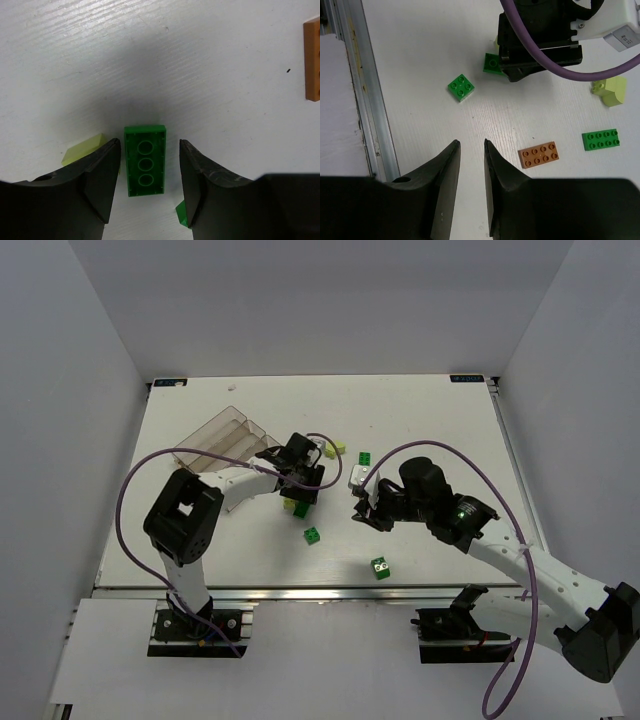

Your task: Sort the legos into containers by color

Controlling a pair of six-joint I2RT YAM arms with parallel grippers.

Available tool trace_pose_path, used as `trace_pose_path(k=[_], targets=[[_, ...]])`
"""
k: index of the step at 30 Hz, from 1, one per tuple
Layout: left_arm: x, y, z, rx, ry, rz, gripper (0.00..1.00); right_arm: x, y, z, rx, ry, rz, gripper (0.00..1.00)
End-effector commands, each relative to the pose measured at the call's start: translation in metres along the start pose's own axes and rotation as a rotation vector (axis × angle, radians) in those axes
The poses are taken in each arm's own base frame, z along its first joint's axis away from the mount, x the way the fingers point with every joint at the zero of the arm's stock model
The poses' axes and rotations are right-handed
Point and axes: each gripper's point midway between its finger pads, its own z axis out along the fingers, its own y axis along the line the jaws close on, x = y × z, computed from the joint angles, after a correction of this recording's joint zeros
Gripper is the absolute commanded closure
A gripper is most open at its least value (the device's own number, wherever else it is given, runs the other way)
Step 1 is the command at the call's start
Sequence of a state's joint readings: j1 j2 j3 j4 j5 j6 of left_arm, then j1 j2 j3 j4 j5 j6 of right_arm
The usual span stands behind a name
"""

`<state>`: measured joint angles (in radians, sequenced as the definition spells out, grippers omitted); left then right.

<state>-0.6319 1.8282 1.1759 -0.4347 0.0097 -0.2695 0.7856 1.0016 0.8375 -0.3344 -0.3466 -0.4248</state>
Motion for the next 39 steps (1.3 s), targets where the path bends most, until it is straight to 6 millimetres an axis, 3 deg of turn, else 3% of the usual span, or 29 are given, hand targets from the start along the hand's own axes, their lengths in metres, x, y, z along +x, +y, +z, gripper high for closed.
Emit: trace_pose_path(k=[1,20,28,34,39], targets=[[-0.016,-0.007,-0.004,0.017,-0.039,0.025,0.4,-0.009,0.0,0.0,-0.01,-0.04,-0.018,0.68],[-0.005,0.007,-0.003,-0.048,-0.009,0.04,0.42,-0.007,0.003,0.004,-0.033,-0.029,0.003,0.67],[0.016,0.014,0.011,-0.129,0.063,0.089,0.45,-0.008,0.006,0.003,-0.041,-0.036,0.003,0.66],[0.014,0.015,0.009,-0.147,0.06,0.102,0.64,-0.007,0.005,0.003,-0.039,-0.033,0.001,0.66],[-0.014,0.015,-0.019,-0.164,-0.056,0.087,0.82,-0.008,0.005,0.003,-0.04,-0.035,-0.001,0.66]])
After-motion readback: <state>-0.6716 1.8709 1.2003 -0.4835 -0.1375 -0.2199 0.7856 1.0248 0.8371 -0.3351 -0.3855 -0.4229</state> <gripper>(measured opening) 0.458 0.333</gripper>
